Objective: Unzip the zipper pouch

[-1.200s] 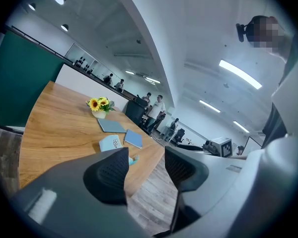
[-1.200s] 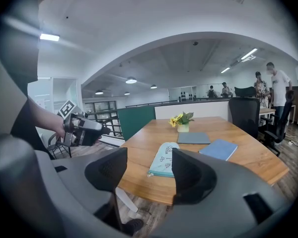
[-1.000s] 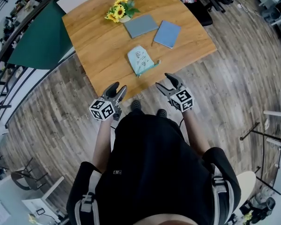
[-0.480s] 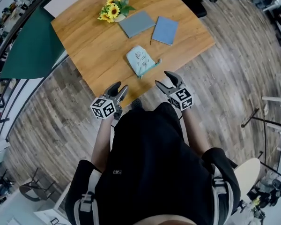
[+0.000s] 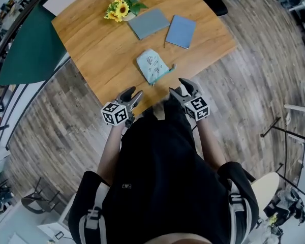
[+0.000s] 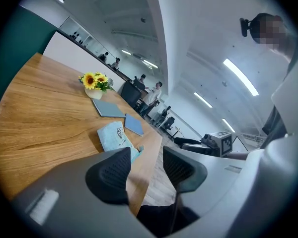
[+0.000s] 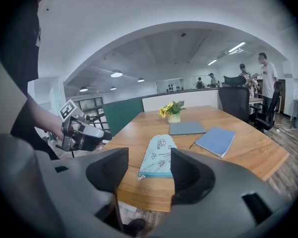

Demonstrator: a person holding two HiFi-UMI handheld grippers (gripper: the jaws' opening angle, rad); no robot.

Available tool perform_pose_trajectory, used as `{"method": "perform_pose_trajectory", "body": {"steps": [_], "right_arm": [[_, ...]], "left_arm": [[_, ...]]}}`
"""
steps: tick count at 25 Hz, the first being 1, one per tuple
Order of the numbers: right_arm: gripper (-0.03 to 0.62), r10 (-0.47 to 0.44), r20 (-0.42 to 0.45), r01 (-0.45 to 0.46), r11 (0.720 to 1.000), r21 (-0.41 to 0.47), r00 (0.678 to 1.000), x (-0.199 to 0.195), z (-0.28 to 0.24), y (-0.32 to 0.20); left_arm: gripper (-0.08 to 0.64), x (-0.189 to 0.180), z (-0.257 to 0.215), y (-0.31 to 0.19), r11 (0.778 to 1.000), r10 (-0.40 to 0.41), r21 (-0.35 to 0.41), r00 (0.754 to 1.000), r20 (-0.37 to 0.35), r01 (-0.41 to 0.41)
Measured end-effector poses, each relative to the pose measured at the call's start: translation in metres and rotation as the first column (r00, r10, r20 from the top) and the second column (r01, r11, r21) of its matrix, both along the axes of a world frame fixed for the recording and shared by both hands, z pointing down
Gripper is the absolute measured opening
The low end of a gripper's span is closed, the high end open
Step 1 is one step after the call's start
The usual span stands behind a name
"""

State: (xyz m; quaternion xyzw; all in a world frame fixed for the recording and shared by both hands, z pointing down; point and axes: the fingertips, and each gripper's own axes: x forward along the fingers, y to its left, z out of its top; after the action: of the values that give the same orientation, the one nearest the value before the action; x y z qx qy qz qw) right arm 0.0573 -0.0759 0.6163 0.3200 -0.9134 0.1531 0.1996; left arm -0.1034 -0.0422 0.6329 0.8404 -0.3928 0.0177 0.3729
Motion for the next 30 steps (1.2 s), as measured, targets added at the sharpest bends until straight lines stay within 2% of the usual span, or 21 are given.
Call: {"method": "perform_pose_trajectory", "body": {"steps": [13,20,30], "right_arm": [[0.259,-0.139,-0.009,0.138,0.987,-0.080,0.990,-0.014,0.028,-0.020],[0.253,-0.161,-0.024,0.157,0.981,-0.114,0.987,-0.008,0.037,-0.025],[0.250,-0.146,-0.052,0.137,0.979,-0.149,0.988,0.017,0.045,-0.032]], "left_arm": [[0.184,0.019,0.052,-0.014,0.989,-0.042,-0.144,0.999,-0.015,0.040],[0.176,0.027,0.087,-0.024,0.974,-0.066,-0.218,0.998,-0.018,0.061],[0.176,0.038,0.125,-0.046,0.956,-0.084,-0.276,0.995,0.062,0.098]]}}
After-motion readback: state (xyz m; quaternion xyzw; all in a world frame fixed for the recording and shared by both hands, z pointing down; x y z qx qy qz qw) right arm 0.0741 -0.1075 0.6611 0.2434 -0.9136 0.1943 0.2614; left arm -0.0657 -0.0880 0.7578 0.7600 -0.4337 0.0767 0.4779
